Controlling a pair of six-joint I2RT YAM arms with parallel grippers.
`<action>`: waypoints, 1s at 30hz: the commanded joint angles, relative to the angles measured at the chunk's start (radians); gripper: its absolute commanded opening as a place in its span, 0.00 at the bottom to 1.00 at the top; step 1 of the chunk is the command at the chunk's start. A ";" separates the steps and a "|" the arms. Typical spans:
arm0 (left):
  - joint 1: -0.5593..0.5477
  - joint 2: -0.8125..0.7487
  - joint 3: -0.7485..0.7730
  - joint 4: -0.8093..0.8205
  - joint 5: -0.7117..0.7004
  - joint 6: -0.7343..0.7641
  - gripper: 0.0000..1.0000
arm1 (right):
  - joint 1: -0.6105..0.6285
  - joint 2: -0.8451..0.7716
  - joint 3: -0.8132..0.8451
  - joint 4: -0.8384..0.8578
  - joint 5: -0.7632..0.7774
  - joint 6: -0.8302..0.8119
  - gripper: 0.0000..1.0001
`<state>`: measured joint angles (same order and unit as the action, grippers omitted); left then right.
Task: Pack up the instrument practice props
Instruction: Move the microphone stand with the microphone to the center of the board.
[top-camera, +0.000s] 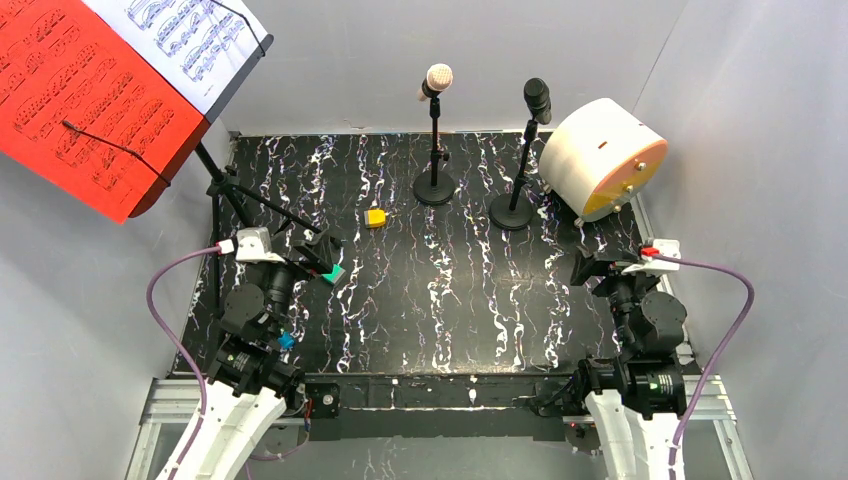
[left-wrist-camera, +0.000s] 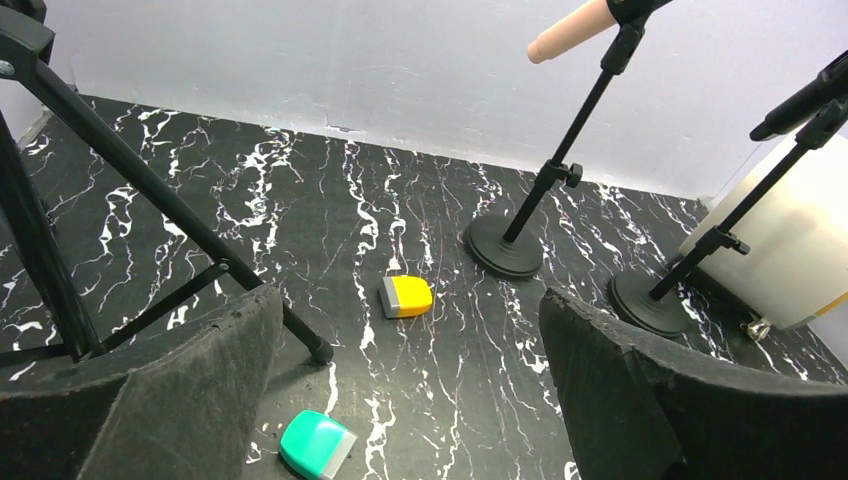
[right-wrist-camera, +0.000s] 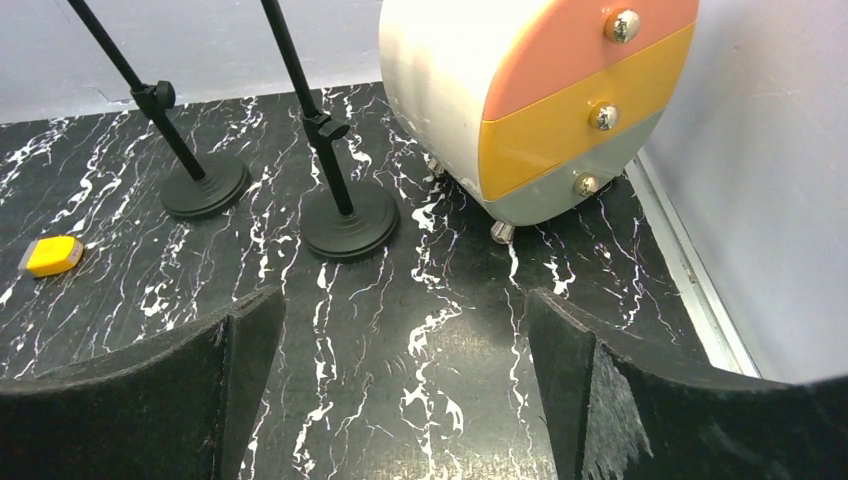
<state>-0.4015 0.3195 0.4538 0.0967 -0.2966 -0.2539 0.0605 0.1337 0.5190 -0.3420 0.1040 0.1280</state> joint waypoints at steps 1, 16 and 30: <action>-0.003 -0.007 0.034 -0.009 0.016 0.032 0.98 | -0.004 0.059 0.065 0.048 -0.028 0.016 0.99; -0.013 -0.088 0.045 -0.091 -0.051 0.030 0.98 | -0.004 0.393 0.126 0.238 -0.155 0.091 0.99; -0.013 -0.133 0.100 -0.283 -0.004 0.022 0.98 | -0.004 0.828 0.148 0.767 -0.391 0.155 0.99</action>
<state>-0.4091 0.1886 0.5247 -0.1410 -0.3046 -0.2256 0.0601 0.8452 0.6022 0.1776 -0.1478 0.2802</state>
